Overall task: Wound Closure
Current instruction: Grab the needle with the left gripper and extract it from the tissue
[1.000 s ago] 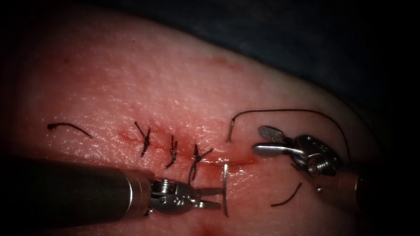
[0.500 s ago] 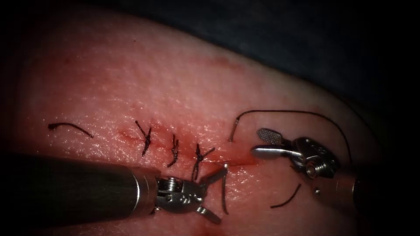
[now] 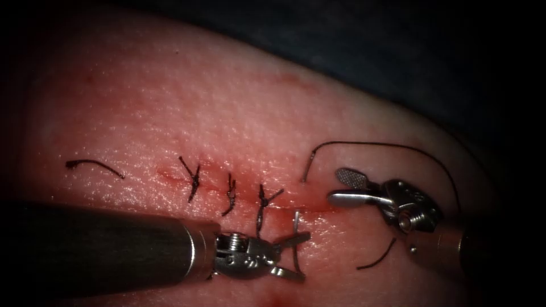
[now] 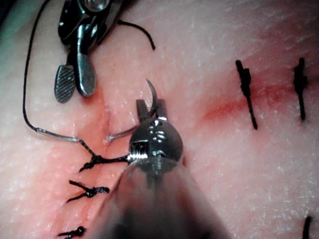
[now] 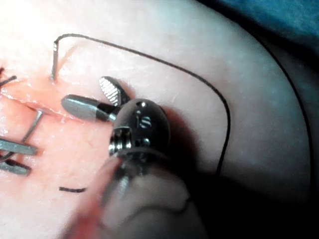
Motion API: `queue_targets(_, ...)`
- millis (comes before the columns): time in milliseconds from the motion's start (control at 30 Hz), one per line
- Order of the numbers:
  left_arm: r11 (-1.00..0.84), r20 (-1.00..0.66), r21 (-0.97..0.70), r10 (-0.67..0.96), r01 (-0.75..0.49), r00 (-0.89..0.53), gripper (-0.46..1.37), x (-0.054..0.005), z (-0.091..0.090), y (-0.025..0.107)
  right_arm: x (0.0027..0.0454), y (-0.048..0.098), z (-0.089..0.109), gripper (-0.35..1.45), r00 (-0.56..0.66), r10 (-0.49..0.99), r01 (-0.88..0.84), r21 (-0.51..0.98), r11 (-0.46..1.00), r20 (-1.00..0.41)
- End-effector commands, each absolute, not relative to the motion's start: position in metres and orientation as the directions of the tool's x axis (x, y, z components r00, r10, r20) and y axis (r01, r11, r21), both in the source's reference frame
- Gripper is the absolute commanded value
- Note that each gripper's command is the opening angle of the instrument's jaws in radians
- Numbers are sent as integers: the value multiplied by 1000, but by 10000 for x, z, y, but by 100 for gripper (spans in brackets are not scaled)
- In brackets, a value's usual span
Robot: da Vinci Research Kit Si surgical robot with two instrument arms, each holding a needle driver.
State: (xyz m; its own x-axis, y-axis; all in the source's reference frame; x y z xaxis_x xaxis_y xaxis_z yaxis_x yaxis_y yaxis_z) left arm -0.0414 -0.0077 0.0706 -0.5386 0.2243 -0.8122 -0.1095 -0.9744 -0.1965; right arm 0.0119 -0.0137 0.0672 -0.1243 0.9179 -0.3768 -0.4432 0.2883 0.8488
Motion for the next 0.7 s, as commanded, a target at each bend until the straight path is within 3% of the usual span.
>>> queue_targets(33,-970,-809,-214,240,-112,-536,-35,-413,707,-76,119,-137,672,75,-125,918,-444,848,288,-377)
queue_targets(700,-964,-808,-242,265,-113,-526,-35,-412,706,-76,118,-141,671,71,-117,915,-443,845,299,-385)
